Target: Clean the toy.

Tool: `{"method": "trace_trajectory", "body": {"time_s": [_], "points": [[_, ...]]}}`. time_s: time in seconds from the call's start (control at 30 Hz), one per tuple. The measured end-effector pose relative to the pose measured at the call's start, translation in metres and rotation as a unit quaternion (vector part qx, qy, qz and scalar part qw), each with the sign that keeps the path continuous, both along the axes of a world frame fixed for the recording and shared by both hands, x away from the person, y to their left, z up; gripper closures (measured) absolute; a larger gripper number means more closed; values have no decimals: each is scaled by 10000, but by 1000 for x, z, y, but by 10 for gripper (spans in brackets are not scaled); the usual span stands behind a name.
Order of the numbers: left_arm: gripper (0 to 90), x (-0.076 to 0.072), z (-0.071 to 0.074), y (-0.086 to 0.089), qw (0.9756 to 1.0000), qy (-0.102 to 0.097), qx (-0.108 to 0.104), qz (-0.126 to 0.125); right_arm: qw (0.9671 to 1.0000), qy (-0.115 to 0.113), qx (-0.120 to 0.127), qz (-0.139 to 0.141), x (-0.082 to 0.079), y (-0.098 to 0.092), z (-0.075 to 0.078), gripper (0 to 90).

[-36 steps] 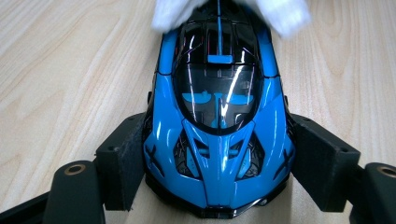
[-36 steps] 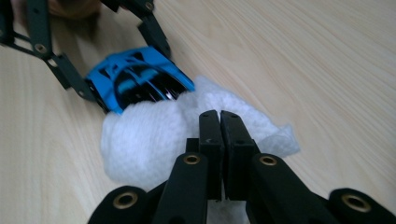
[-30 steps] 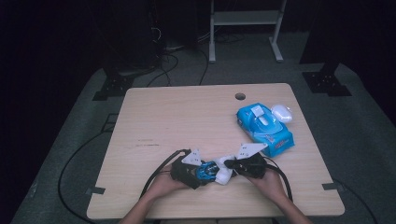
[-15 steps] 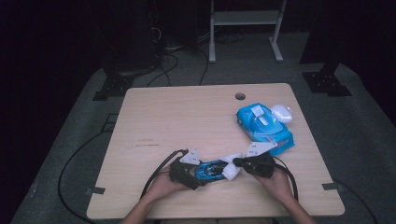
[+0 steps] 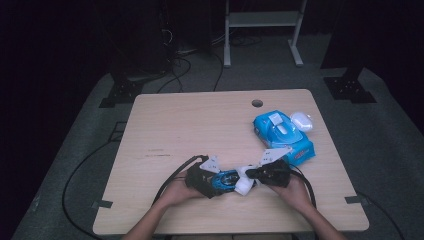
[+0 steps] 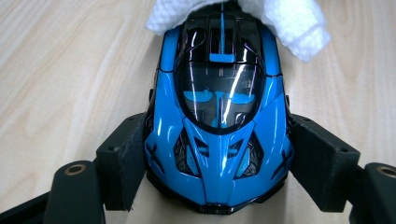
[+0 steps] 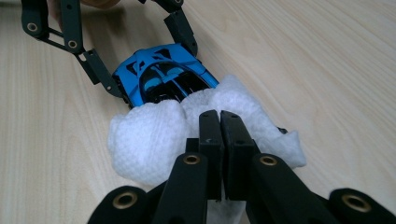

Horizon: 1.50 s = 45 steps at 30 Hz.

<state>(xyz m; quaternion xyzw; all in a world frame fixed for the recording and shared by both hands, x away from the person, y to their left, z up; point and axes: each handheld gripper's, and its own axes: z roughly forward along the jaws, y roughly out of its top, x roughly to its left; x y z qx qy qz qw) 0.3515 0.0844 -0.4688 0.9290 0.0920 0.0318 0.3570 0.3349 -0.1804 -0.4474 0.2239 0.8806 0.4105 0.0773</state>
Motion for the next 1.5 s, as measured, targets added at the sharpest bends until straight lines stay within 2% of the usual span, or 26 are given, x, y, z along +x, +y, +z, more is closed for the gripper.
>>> {"method": "trace_trajectory", "body": {"time_s": [0.07,0.17,0.2,0.27,0.3,0.4,0.5,0.6,0.67,0.7,0.8,0.83,0.87,0.9,0.97,1.07,1.1,1.17,1.2,1.23,1.3,1.33,1.43,1.47,1.5], "points": [[254,0,-1,1,10000,-9,-24,-12,10000,-19,-6,-49,2,-2,2,870],[254,-5,-6,5,9996,-159,-234,77,9987,-223,125,-436,6,-14,5,871],[253,-5,-7,6,9994,-137,-316,90,9983,-186,123,-533,9,-17,3,870],[253,-5,-8,7,9993,-143,-347,85,9982,-124,77,-574,13,-17,0,870],[253,-5,-7,6,9993,-134,-324,100,9983,-122,105,-562,14,-14,-1,870],[251,-6,-6,5,9995,-158,-257,136,9992,-261,23,-301,14,9,-4,868],[251,-6,-6,6,9995,-118,-248,148,9991,-340,-102,-239,14,17,-5,868],[251,-7,-6,6,9994,-158,-251,172,9993,-151,-102,-313,13,2,-3,871],[251,-7,-7,5,9994,-175,-260,174,9994,-115,-75,-306,12,-4,-3,871],[250,-7,-7,5,9994,-187,-254,151,9993,-123,-52,-338,6,-10,-1,874],[250,-7,-7,5,9994,-196,-253,159,9993,-250,-98,-253,-1,-6,1,874],[250,-7,-7,5,9993,-194,-257,163,9998,-169,-28,-126,-2,-3,2,875],[250,-7,-7,5,9993,-194,-257,163,9998,-169,-28,-126,-2,-3,2,875],[250,-7,-7,5,9993,-195,-261,170,9999,-137,-72,74,-5,5,2,874],[250,-8,-7,5,9993,-196,-267,174,9993,-160,-262,191,-8,12,2,866],[250,-7,-7,5,9993,-200,-269,166,9991,-182,-283,248,-9,10,4,754],[250,-7,-7,5,9993,-198,-270,166,9991,-182,-283,248,-9,10,4,754],[250,-7,-7,4,9993,-203,-269,162,9990,-323,-187,237,-10,10,6,642],[250,-7,-7,4,9993,-203,-269,162,9990,-323,-187,237,-10,10,6,642],[250,-7,-8,5,9993,-192,-281,164,9990,-379,-168,169,-8,15,4,543],[250,-7,-8,5,9993,-188,-280,162,9992,-327,-186,156,-5,18,2,541],[250,-7,-7,6,9994,-150,-274,165,9993,-270,-205,182,-2,25,-3,513],[250,-6,-7,7,9994,-112,-287,156,9996,-194,-93,193,0,25,-4,548],[249,-6,-8,7,9993,-122,-308,169,9997,-174,-58,189,0,23,-3,633],[249,-7,-8,6,9993,-151,-296,160,9996,-208,-64,154,-1,21,-3,679]]}}
